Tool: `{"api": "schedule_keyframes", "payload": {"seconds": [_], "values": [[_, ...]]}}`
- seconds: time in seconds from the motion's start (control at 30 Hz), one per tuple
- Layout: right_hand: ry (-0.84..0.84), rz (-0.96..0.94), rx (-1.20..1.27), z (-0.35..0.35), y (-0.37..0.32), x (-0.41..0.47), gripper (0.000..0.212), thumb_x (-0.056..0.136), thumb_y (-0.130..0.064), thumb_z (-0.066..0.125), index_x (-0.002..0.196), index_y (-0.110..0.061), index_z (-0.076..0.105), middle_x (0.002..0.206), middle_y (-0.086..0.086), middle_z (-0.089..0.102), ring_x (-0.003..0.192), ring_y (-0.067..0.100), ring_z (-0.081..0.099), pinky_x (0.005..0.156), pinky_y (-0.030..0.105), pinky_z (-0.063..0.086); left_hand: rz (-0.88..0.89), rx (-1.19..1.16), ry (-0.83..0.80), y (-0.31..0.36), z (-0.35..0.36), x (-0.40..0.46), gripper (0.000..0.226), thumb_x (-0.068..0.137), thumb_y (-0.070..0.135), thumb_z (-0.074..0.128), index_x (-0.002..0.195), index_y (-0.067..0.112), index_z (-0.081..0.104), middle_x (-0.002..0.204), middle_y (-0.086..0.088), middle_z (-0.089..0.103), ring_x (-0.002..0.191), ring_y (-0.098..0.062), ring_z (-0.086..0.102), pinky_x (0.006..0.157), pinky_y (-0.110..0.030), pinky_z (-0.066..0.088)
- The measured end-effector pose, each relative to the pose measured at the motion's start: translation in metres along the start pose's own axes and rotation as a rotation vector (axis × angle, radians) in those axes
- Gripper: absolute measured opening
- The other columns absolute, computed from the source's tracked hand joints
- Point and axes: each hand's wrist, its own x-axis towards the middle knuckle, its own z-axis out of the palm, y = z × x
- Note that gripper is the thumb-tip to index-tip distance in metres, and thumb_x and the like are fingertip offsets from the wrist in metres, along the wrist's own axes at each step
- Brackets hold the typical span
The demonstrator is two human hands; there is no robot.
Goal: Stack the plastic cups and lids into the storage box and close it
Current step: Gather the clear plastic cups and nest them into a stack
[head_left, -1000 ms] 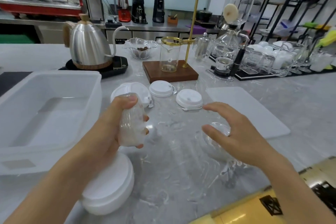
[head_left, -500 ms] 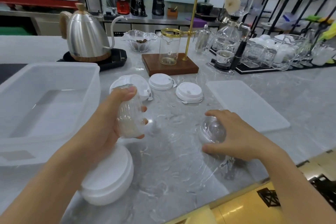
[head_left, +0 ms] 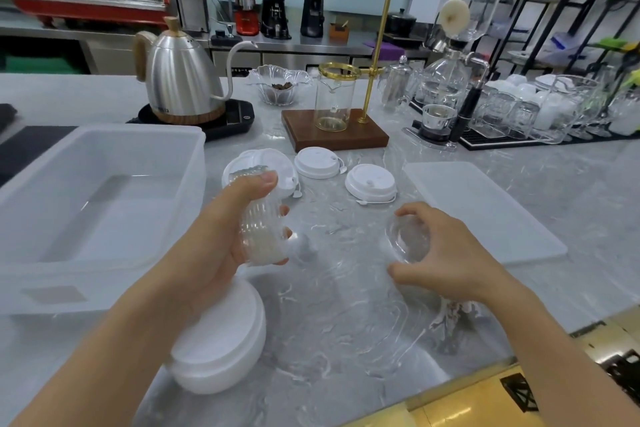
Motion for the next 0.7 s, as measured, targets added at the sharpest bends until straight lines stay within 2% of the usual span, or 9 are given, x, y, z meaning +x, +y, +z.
{"api": "schedule_keyframes", "payload": {"seconds": [0.07,0.13,0.17,0.23,0.3,0.43,0.5,0.63,0.7], "values": [[0.016,-0.029,0.130,-0.001,-0.009,0.007,0.071,0.044,-0.053,0.070,0.113,-0.048,0.053,0.110,-0.028,0.054,0.101,-0.007,0.055,0.074,0.005,0.038,-0.010,-0.004,0.015,0.000,0.000,0.001,0.074,0.055,0.054,0.076,0.121,0.021,0.067,0.109,-0.014,0.067,0.078,-0.028,0.072,0.063,-0.042,0.059],[0.017,-0.086,0.284,0.000,-0.022,0.018,0.067,0.047,-0.051,0.073,0.111,-0.048,0.056,0.113,-0.023,0.059,0.105,-0.009,0.055,0.085,0.013,0.044,-0.010,-0.011,0.033,0.000,0.000,0.001,0.074,0.054,0.054,0.077,0.121,0.021,0.067,0.108,-0.012,0.068,0.079,-0.027,0.071,0.067,-0.043,0.059],[0.001,-0.124,0.363,0.000,-0.027,0.024,0.068,0.049,-0.050,0.074,0.114,-0.045,0.057,0.117,-0.017,0.061,0.110,-0.004,0.056,0.094,0.021,0.047,-0.007,-0.017,0.046,0.000,0.000,0.001,0.069,0.054,0.053,0.077,0.116,0.023,0.069,0.106,-0.011,0.069,0.080,-0.027,0.071,0.069,-0.044,0.059],[-0.069,-0.216,0.535,0.004,-0.043,0.038,0.076,0.053,-0.045,0.077,0.125,-0.034,0.057,0.127,0.003,0.062,0.121,0.017,0.059,0.106,0.039,0.046,0.005,-0.027,0.065,0.001,-0.001,-0.001,0.058,0.054,0.051,0.079,0.105,0.026,0.072,0.104,-0.009,0.069,0.080,-0.025,0.071,0.077,-0.048,0.058],[-0.139,-0.284,0.675,0.010,-0.060,0.051,0.081,0.056,-0.040,0.076,0.132,-0.022,0.055,0.130,0.015,0.060,0.122,0.031,0.059,0.105,0.049,0.047,0.016,-0.034,0.067,0.000,-0.001,-0.002,0.053,0.057,0.051,0.079,0.103,0.026,0.073,0.104,-0.008,0.069,0.084,-0.025,0.070,0.080,-0.050,0.056],[-0.217,-0.351,0.932,0.030,-0.096,0.069,0.078,0.059,-0.032,0.072,0.131,-0.009,0.053,0.113,0.006,0.067,0.102,0.026,0.066,0.085,0.037,0.055,0.067,-0.044,0.062,-0.001,-0.001,-0.004,0.043,0.067,0.055,0.076,0.103,0.030,0.074,0.105,-0.002,0.072,0.092,-0.021,0.071,0.077,-0.043,0.055],[-0.247,-0.364,1.064,0.040,-0.106,0.071,0.078,0.060,-0.029,0.070,0.131,-0.004,0.051,0.107,0.010,0.065,0.096,0.030,0.064,0.079,0.039,0.055,0.087,-0.045,0.043,-0.002,0.000,-0.004,0.039,0.071,0.055,0.074,0.102,0.031,0.074,0.104,-0.001,0.074,0.093,-0.019,0.073,0.075,-0.037,0.056],[-0.248,-0.390,1.159,0.057,-0.112,0.066,0.071,0.062,-0.027,0.071,0.129,-0.009,0.053,0.106,0.009,0.067,0.093,0.028,0.066,0.077,0.043,0.055,0.090,-0.023,0.096,0.001,0.000,-0.002,0.072,0.066,0.055,0.076,0.128,0.019,0.067,0.119,-0.010,0.073,0.100,-0.021,0.075,0.074,-0.036,0.058],[-0.241,-0.401,1.129,0.062,-0.110,0.063,0.069,0.063,-0.027,0.073,0.128,-0.018,0.055,0.110,0.004,0.069,0.097,0.024,0.068,0.080,0.040,0.058,0.082,0.005,0.086,0.000,0.000,-0.001,0.080,0.067,0.055,0.076,0.135,0.016,0.061,0.129,-0.013,0.071,0.112,-0.027,0.072,0.085,-0.045,0.060]]}}
